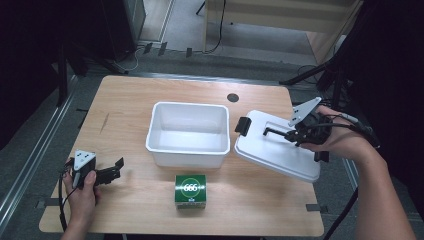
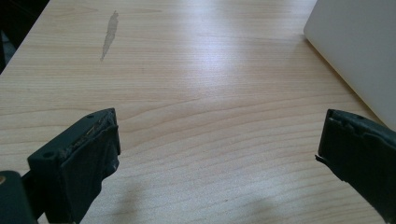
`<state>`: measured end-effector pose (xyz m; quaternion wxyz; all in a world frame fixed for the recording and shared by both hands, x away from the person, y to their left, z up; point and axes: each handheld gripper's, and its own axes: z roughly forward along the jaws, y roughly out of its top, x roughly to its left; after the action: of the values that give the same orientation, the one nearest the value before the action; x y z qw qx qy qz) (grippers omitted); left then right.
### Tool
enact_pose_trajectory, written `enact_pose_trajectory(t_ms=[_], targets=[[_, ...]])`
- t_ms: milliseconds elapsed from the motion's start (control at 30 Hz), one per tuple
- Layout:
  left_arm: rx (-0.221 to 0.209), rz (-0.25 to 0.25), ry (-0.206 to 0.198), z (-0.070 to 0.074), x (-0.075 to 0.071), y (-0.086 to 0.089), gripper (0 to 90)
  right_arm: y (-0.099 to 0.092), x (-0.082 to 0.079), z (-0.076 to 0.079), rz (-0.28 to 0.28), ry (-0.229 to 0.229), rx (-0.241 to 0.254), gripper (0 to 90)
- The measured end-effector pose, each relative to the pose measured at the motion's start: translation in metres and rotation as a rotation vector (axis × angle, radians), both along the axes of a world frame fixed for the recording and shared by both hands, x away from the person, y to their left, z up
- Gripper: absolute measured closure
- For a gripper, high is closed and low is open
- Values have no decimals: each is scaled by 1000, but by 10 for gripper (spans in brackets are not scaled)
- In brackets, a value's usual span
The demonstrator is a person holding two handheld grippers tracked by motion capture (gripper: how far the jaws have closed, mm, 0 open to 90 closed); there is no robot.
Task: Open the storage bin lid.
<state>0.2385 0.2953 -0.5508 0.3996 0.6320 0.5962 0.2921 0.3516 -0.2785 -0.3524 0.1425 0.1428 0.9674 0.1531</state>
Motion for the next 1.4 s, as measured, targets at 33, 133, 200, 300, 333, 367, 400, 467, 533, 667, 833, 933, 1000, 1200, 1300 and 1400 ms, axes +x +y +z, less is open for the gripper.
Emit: enact_pose_trajectory(t_ms=[33,133,200,300,333,367,400,467,533,667,833,933,1000,1200,1300,1400], targets=[[0,1,0,0,0,0,0,0,0,-3,-2,6,-4,855],[-1,1,0,0,0,0,0,2,0,-12,0,10,-10,855],[-1,1,0,0,0,0,0,2,0,-18,2,17,-5,855],[-2,2,-1,0,0,0,0,3,0,-27,0,26,-1,855],[-2,1,-1,0,0,0,0,3,0,-31,5,25,1,855],[-2,1,-1,0,0,0,0,3,0,-34,-1,28,1,855],[-2,1,-1,0,0,0,0,3,0,-37,-1,32,3,855],[-4,2,-3,0,0,0,0,4,0,-42,2,33,5,854],[-3,4,-2,0,0,0,0,5,0,-47,4,33,1,854],[-2,4,-2,0,0,0,0,7,0,-58,0,32,-9,854],[-2,4,-2,0,0,0,0,8,2,-72,-5,37,-26,854],[-4,5,-3,0,0,0,0,7,3,-80,-16,45,-18,854],[-4,5,-4,0,0,0,0,7,4,-84,-15,43,-16,854],[-3,5,-3,0,0,0,0,9,4,-93,-15,30,-31,854],[-6,6,-4,0,0,0,0,10,5,-97,-12,18,-35,854],[-6,6,-4,0,0,0,0,9,5,-100,-13,4,-25,854]])
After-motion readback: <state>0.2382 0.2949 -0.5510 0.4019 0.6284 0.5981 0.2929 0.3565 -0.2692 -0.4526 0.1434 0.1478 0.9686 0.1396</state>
